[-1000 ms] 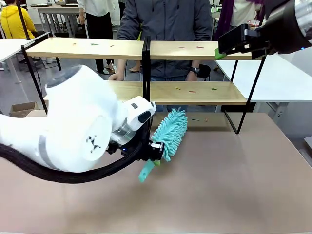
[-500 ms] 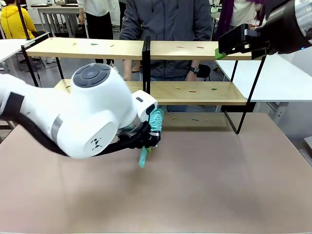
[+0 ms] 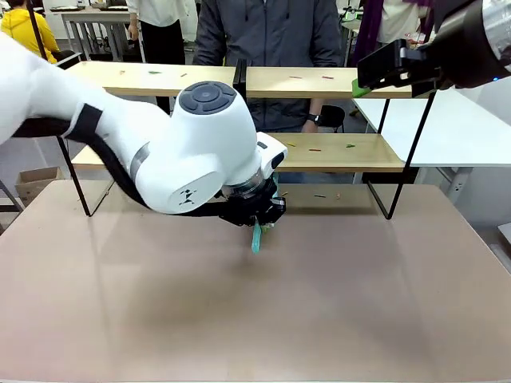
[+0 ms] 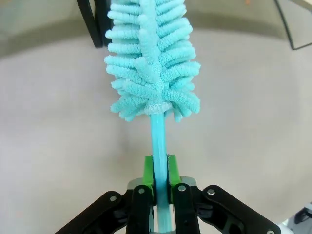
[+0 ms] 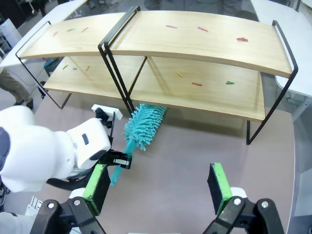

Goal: Clean the shelves.
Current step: Clean a randomly selected level of the Shelf with the Duster.

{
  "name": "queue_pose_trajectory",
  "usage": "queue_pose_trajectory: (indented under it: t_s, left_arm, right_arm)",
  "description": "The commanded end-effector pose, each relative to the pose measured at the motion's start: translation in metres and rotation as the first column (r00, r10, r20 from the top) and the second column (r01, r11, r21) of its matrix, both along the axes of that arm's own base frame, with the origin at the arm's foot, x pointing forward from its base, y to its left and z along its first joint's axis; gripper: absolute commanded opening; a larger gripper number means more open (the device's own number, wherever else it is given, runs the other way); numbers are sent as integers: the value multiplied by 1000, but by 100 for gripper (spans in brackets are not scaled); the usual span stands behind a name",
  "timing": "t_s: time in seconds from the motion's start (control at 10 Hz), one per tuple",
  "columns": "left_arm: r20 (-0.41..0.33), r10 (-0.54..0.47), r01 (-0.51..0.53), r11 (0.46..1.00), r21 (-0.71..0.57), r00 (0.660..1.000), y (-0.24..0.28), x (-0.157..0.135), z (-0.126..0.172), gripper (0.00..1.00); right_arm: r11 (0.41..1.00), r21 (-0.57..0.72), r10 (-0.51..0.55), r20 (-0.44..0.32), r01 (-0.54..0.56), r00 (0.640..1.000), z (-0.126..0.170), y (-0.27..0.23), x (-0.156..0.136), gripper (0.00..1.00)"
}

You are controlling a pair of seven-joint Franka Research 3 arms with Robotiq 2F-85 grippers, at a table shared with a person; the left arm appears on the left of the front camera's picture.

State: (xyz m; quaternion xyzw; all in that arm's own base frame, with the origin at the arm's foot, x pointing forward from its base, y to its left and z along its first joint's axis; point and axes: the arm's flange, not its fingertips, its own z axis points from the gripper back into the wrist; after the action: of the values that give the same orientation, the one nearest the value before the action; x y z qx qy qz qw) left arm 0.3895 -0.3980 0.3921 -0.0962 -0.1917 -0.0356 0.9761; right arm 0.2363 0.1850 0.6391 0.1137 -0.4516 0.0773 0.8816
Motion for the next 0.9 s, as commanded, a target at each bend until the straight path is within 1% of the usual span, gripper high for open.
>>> queue_pose_trajectory:
  t_s: [0.0,0.2,0.3,0.4,0.7,0.8]
  left_arm:
    - [-16,32,-31,999,27,999,-50,31,-26,13]
    - [-31,21,-19,999,46,999,-62,42,-30,13]
    - [-30,14,-13,999,39,999,-70,45,-33,13]
    - [-44,-3,4,1000,21,999,-76,48,-36,13]
    - [-46,-72,71,997,-28,996,-96,53,-38,13]
    - [-56,-114,111,992,-53,992,-99,53,-37,13]
  right_arm:
    - [1000,2,1,0,-1,1000,-1,0,1,100]
    - [1000,2,1,0,-1,1000,-1,0,1,100]
    - [1000,2,1,0,-1,1000,-1,0,1,100]
    - [1000,2,1,0,-1,1000,-1,0,1,100]
    - [1000,2,1,0,-1,1000,-1,0,1,100]
    - [1000,2,1,0,-1,1000,-1,0,1,100]
